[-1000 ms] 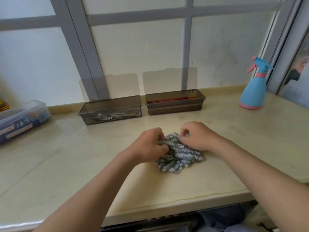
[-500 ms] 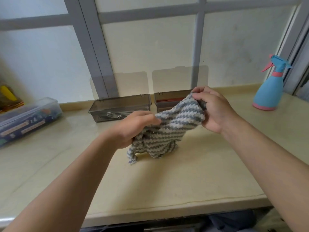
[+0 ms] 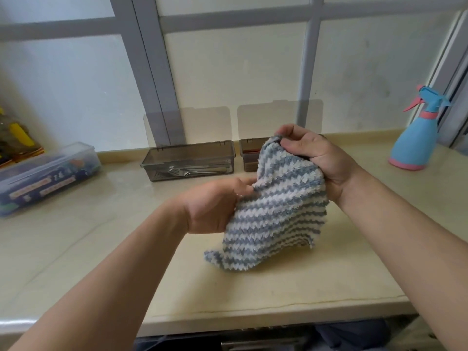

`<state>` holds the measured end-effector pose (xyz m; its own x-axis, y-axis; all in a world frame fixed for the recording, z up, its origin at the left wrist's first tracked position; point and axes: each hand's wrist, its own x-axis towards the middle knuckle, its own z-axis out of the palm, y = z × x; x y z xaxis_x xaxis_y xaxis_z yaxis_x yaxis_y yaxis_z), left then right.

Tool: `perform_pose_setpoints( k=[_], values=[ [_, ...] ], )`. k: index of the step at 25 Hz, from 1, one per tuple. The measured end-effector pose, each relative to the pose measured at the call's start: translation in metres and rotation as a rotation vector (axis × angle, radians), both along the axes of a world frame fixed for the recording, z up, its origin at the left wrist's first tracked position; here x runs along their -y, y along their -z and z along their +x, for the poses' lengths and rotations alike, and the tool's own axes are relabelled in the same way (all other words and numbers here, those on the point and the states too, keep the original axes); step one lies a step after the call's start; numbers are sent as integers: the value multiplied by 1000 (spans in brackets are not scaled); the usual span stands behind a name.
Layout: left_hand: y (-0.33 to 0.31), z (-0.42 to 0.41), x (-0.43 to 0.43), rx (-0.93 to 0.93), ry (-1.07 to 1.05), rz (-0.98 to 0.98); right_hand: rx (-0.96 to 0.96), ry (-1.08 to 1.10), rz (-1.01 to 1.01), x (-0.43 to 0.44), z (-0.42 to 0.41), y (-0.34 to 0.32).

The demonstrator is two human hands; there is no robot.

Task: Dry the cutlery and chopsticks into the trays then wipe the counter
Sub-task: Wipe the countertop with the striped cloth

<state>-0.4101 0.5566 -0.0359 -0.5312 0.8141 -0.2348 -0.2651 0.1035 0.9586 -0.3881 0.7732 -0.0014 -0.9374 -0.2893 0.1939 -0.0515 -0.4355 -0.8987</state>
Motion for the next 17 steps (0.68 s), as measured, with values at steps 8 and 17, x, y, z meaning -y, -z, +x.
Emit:
perform_pose_setpoints(
  k=[8,17],
  values=[
    [-12,-6,9,-396,-378,73,11,70,15,2,-5,-4],
    [-40,-12,36,-636,-515,-399,42,300,233,-13,-14,-8]
  ],
)
